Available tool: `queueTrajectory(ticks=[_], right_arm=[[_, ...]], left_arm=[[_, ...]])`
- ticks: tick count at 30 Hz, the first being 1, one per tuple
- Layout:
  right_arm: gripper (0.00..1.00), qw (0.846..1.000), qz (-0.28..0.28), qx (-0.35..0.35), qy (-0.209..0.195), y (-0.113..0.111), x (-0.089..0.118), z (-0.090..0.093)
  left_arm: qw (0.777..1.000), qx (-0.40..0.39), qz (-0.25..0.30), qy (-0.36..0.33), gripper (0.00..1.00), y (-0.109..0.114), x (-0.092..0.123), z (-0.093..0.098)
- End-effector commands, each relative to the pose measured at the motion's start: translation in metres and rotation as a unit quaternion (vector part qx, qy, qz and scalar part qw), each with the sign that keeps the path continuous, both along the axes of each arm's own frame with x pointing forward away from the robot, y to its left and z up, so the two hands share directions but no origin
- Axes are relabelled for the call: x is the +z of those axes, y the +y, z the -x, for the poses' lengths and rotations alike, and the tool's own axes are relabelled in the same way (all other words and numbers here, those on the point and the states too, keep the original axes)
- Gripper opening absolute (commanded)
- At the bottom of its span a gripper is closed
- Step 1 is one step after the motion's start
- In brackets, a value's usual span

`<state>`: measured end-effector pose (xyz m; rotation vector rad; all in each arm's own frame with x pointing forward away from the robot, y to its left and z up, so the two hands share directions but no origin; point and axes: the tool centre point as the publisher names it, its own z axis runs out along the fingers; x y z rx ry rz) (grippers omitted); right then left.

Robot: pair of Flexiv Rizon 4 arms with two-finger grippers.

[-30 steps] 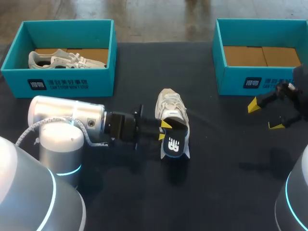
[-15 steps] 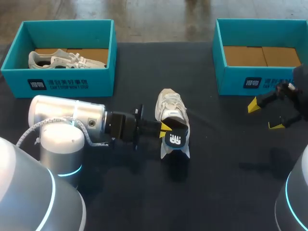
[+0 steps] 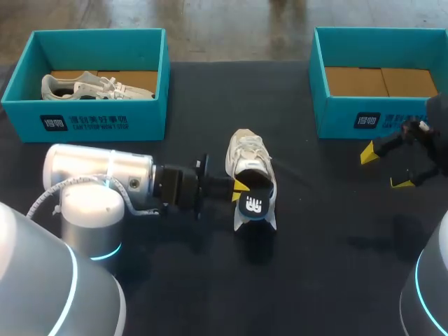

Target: Take the shoe out of the shoebox, open the shoe tongue, remove and reinsert the insole, then place the shoe into the shoebox

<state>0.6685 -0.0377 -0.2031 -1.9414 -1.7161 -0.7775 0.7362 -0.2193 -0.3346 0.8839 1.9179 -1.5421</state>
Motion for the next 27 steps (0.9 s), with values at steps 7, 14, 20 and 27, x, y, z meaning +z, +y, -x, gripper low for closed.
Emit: queueTrajectory(ticks=[7,14,20,27], right_arm=[[1.0,1.0,0.002,-0.001,0.0,0.001,0.0,0.001],[1.0,1.0,0.002,-0.001,0.0,0.001,0.0,0.001],[1.0,1.0,0.002,-0.001,0.0,0.001,0.0,0.001],[1.0,1.0,0.002,-0.001,0.0,0.001,0.0,0.001]], left_arm=[[1.0,0.004,0.007,-0.009,0.0,-0.006,-0.007,-0.004],[1.0,0.008,0.007,-0.016,0.0,-0.008,-0.009,-0.012],[1.0,0.013,0.005,-0.024,0.0,-0.01,-0.011,-0.019],[0.999,0.025,-0.003,-0.028,0.0,-0.01,-0.017,-0.03]])
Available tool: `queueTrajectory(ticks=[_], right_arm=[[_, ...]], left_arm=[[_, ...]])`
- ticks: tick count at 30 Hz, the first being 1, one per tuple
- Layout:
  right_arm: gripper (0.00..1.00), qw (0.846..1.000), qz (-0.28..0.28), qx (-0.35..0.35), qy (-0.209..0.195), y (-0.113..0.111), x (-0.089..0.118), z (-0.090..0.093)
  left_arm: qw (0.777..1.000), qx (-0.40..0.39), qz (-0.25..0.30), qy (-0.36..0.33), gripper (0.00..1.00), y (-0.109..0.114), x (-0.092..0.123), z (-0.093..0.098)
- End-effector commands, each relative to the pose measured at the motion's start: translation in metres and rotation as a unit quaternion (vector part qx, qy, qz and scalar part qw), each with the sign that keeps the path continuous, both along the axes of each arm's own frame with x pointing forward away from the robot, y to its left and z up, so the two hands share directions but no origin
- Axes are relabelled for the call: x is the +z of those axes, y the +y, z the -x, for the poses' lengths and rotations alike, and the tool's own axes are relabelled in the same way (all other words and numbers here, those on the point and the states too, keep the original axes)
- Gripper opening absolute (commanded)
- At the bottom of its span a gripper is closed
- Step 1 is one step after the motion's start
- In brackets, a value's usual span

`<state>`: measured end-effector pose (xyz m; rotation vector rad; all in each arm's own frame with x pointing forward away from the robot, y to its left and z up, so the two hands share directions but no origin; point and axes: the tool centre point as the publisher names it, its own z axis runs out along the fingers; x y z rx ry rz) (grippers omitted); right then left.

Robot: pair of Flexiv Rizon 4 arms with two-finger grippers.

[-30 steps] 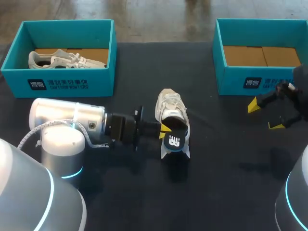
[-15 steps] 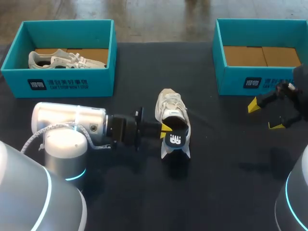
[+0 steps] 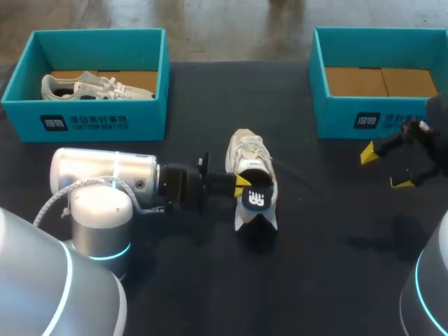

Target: Take the shoe out of the shoebox, open the shoe tongue, remove and reinsert the insole, then place the shoe into the shoebox

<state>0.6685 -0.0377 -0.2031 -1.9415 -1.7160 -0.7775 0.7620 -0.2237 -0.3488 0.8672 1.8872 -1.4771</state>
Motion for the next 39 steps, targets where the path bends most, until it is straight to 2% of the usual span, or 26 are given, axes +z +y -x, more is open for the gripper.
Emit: queueTrajectory(ticks=[1,8,17,19,21,24,28,39], right_arm=[[1.0,1.0,0.002,-0.001,0.0,0.001,0.0,0.001],[1.0,1.0,0.002,-0.001,0.0,0.001,0.0,0.001],[1.0,1.0,0.002,-0.001,0.0,0.001,0.0,0.001],[1.0,1.0,0.002,-0.001,0.0,0.001,0.0,0.001],[1.0,1.0,0.002,-0.001,0.0,0.001,0.0,0.001],[1.0,1.0,0.002,-0.001,0.0,0.001,0.0,0.001],[1.0,1.0,0.002,-0.001,0.0,0.001,0.0,0.001],[1.0,1.0,0.002,-0.001,0.0,0.001,0.0,0.001]], left_arm=[[1.0,0.005,-0.005,-0.001,0.0,-0.006,-0.003,-0.005],[1.0,0.01,-0.009,-0.004,0.0,-0.007,-0.006,-0.011],[1.0,0.006,-0.009,-0.002,0.0,-0.007,-0.002,-0.008],[1.0,0.005,-0.007,-0.001,0.05,-0.006,0.0,-0.006],[1.0,0.004,-0.006,0.0,0.17,-0.006,0.001,-0.004],[1.0,0.003,-0.003,0.0,0.21,-0.005,0.003,-0.002],[1.0,0.001,0.001,0.001,0.24,-0.005,0.006,0.002],[1.0,-0.007,0.013,0.009,0.24,-0.001,0.019,0.017]])
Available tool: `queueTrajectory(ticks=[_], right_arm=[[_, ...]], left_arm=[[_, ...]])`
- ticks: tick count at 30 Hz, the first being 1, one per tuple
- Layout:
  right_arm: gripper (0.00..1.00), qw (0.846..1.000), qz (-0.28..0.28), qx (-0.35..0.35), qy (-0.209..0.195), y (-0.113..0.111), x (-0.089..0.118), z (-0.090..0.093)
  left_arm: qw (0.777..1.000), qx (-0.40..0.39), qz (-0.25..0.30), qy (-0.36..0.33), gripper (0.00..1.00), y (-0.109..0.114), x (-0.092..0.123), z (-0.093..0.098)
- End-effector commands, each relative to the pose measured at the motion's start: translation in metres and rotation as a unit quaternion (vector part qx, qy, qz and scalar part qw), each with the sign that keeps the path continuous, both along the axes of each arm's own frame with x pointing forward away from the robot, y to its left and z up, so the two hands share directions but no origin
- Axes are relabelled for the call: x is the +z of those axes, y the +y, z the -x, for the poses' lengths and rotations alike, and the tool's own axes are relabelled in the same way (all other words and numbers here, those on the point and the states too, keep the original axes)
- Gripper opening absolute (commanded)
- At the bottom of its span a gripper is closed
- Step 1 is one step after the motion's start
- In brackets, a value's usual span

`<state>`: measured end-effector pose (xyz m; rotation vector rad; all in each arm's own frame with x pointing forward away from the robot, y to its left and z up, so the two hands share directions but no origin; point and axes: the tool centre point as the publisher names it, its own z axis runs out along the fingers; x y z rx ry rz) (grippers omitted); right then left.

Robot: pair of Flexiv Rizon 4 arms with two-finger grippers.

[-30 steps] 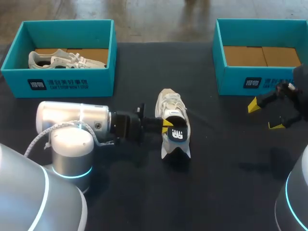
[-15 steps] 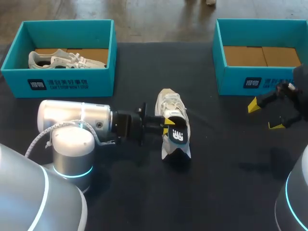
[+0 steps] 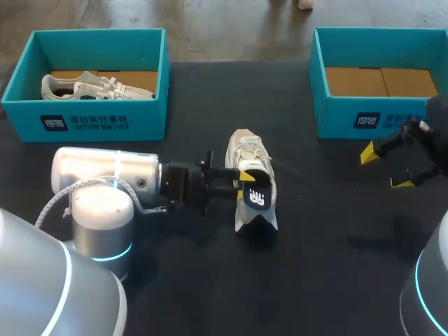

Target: Take the shoe out of the shoebox, open the shoe tongue, remove and reinsert the insole, then place the shoe into the shoebox

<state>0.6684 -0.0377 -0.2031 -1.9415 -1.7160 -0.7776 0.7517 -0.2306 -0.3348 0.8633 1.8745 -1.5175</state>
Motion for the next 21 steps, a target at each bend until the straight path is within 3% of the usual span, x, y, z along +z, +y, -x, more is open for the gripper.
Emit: queueTrajectory(ticks=[1,7,9,11,21], right_arm=[[1.0,1.0,0.002,-0.001,0.0,0.001,0.0,0.001],[1.0,1.0,0.002,-0.001,0.0,0.001,0.0,0.001],[1.0,1.0,0.002,-0.001,0.0,0.001,0.0,0.001],[1.0,1.0,0.002,-0.001,0.0,0.001,0.0,0.001],[1.0,1.0,0.002,-0.001,0.0,0.001,0.0,0.001]], left_arm=[[1.0,0.0,0.002,0.001,0.24,0.006,0.007,0.008],[1.0,-0.006,0.006,0.003,0.22,0.006,0.013,0.014],[1.0,-0.007,0.005,0.003,0.15,0.006,0.014,0.016],[1.0,-0.009,0.004,0.004,0.0,0.006,0.014,0.017],[1.0,-0.019,0.012,-0.003,0.0,0.003,0.007,0.021]])
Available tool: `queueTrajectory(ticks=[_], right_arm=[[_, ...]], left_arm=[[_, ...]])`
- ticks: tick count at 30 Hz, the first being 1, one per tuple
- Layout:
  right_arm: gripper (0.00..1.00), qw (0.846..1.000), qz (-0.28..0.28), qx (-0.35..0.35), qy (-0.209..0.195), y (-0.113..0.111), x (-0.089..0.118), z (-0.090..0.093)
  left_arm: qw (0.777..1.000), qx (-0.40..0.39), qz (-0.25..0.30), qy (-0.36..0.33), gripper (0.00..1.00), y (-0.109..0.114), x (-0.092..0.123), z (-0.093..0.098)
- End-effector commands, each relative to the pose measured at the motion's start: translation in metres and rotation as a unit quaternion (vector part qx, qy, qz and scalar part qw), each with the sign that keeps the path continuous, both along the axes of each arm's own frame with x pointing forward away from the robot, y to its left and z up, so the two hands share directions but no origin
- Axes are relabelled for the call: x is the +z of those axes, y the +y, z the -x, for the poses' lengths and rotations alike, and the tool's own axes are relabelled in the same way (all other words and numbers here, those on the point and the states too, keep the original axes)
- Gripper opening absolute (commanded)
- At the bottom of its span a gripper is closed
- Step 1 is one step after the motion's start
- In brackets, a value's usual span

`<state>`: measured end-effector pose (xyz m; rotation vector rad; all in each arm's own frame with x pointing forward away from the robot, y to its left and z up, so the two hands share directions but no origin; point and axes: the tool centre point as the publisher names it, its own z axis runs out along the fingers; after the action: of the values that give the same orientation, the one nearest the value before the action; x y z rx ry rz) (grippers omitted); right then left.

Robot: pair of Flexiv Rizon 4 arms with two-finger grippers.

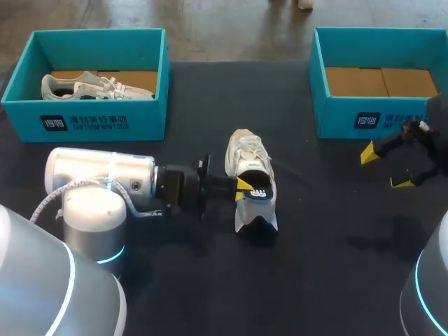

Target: Take the shoe out of the shoebox, open the shoe tongue, remove and reinsert the insole, then place the shoe into the shoebox

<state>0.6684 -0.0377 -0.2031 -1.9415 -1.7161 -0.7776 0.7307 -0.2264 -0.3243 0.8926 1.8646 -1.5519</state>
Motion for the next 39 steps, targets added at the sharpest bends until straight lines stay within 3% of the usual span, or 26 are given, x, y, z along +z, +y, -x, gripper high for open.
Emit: queueTrajectory(ticks=[1,23,39], right_arm=[[1.0,1.0,0.002,-0.001,0.0,0.001,0.0,0.001],[1.0,1.0,0.002,-0.001,0.0,0.001,0.0,0.001],[1.0,1.0,0.002,-0.001,0.0,0.001,0.0,0.001]], left_arm=[[1.0,0.001,0.01,-0.006,0.0,-0.002,-0.004,-0.001],[0.999,-0.006,0.019,-0.031,0.0,-0.006,-0.021,-0.02],[0.999,0.003,0.008,-0.05,0.0,-0.009,-0.034,-0.044]])
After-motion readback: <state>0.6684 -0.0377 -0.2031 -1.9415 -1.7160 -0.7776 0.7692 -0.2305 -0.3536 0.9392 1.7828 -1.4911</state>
